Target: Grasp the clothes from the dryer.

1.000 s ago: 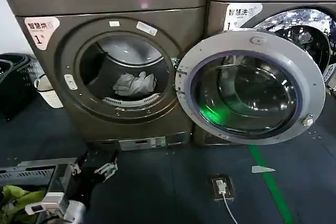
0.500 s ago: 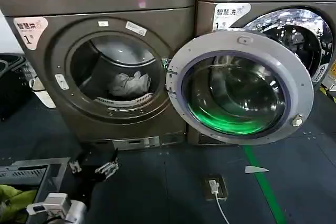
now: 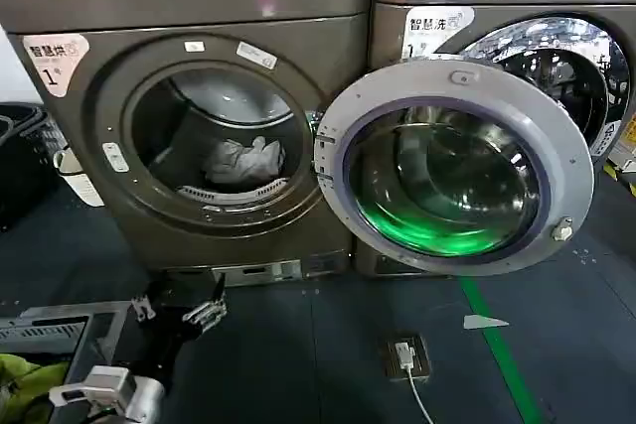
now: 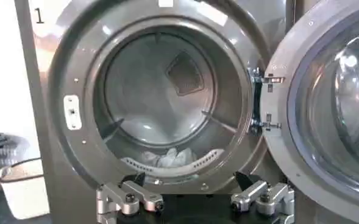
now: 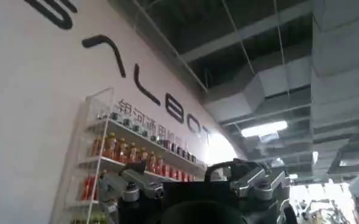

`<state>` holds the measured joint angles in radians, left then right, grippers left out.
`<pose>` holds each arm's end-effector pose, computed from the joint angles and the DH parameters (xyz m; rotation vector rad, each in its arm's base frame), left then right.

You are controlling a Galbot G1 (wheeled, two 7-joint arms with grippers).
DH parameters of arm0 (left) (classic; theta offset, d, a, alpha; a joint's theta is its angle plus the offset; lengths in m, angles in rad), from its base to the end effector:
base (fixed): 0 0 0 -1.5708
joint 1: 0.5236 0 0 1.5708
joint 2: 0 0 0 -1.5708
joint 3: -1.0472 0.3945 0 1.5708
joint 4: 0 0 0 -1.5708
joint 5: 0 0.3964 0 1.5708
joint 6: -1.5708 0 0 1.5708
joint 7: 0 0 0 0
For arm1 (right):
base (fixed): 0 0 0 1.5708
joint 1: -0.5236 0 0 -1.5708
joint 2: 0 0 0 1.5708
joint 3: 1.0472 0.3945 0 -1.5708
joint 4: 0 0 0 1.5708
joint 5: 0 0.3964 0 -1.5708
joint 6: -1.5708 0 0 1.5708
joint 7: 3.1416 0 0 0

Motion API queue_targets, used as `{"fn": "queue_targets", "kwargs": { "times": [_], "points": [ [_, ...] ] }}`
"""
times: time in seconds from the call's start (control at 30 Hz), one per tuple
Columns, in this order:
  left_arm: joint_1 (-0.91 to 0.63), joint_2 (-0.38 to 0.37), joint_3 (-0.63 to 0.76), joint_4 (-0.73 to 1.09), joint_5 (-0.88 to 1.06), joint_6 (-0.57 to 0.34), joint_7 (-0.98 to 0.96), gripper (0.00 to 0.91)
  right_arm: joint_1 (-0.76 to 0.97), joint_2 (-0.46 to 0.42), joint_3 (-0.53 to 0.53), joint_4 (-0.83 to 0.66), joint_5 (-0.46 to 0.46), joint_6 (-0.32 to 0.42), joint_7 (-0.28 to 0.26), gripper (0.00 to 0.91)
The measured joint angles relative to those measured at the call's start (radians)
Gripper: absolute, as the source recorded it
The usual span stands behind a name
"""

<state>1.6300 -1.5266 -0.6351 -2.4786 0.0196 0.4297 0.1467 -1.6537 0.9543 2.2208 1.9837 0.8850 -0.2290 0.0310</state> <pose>0.1580 0.0307 -0.2009 -0.0990 -3.0255 -0.1591 -0.0284 -0.4300 0.0394 1.1715 2.2541 -0.3849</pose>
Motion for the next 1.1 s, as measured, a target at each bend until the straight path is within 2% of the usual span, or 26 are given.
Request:
{"fn": "queue_targets", "kwargs": {
  "times": [1.1],
  "points": [
    [0.003,-0.013,0.076,0.022,0.015,0.019,-0.103,0.907,-0.004,0.004,0.014,-0.004,0.016,0.006,0.028,0.907]
  ]
}}
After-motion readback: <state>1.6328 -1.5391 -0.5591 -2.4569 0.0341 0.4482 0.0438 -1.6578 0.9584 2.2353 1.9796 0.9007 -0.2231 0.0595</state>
